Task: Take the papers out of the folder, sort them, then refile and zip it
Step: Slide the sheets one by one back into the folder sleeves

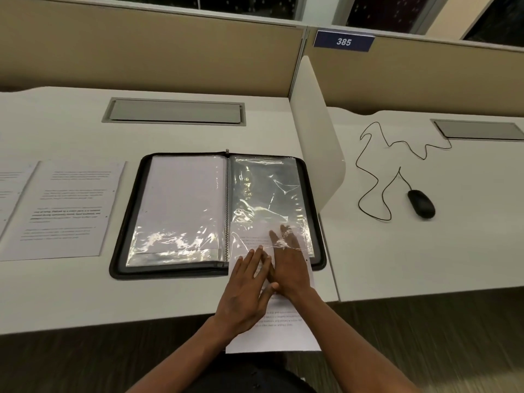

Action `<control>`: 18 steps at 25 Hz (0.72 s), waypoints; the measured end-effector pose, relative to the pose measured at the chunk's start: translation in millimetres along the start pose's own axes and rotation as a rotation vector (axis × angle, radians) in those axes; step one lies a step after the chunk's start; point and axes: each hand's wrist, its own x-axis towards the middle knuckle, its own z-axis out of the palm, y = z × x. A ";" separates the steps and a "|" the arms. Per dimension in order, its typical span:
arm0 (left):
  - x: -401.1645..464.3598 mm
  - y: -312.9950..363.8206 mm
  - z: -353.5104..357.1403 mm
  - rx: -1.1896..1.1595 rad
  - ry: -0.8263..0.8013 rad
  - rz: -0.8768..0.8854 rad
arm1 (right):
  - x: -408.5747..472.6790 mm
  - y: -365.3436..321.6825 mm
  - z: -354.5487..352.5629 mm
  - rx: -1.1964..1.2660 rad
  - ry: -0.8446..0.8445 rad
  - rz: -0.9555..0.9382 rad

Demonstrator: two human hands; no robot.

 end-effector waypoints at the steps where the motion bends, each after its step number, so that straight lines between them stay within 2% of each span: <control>1: -0.2 -1.2 -0.1 0.002 0.010 0.009 | -8.5 -0.2 0.7 -0.017 0.049 -0.032; 4: -1.3 -4.6 0.1 0.010 0.019 0.025 | -29.1 1.3 3.1 -0.058 0.088 -0.143; 10: 3.5 -6.0 1.1 0.073 0.034 0.068 | -22.6 7.6 -0.2 -0.099 -0.027 -0.114; 16: 5.6 -14.2 3.7 0.066 0.086 0.071 | -25.2 8.4 -3.0 -0.068 -0.076 -0.130; 18: 5.5 -14.6 4.0 0.050 0.093 0.067 | -13.3 8.1 -4.0 -0.015 -0.071 -0.083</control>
